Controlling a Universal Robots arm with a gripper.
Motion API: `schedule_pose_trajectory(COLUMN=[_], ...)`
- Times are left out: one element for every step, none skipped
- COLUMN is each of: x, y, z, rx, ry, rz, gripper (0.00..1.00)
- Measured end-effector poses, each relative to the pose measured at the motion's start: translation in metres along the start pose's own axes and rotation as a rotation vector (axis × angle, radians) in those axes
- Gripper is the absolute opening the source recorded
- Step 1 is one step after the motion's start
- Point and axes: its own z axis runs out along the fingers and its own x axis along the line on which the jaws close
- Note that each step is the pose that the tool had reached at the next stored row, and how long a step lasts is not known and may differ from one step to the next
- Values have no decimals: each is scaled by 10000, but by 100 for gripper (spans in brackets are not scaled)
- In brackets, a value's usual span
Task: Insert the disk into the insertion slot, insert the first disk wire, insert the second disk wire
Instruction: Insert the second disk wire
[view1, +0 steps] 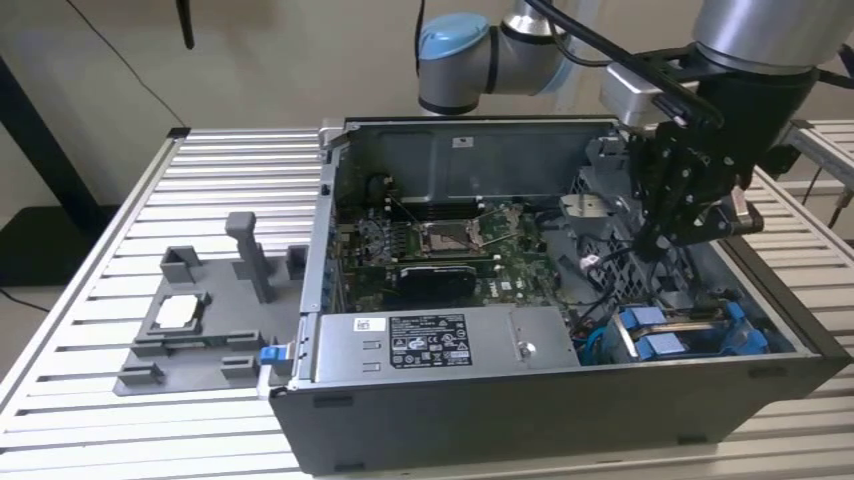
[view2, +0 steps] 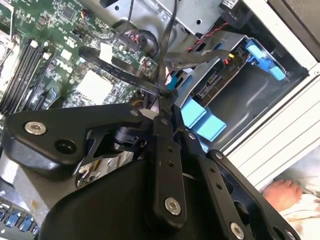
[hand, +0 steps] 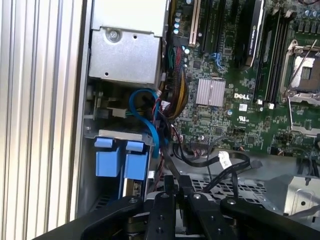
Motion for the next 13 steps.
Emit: schedule_pose_trajectory(x=[3, 6, 8, 11, 15, 20, 24, 29, 33, 39, 47, 57, 70], y=[-12, -24, -36, -50, -66, -86, -105, -123, -143, -166, -185, -199, -205], z=[4, 8, 12, 16, 18, 22, 26, 31, 38, 47, 54, 61, 66], rx=[-19, -37, -54, -72, -94, -123, -148, -176, -211, -257, -303, -352, -410], ry=[-1, -1, -3, -4, -4, -8, -12, -15, -19, -24, -28, -34, -41], rz=[-1, 0, 0, 1, 1, 1, 1, 2, 3, 3, 3, 4, 5], gripper=[16, 16, 16, 16, 16, 16, 16, 16, 16, 16, 16, 16, 16])
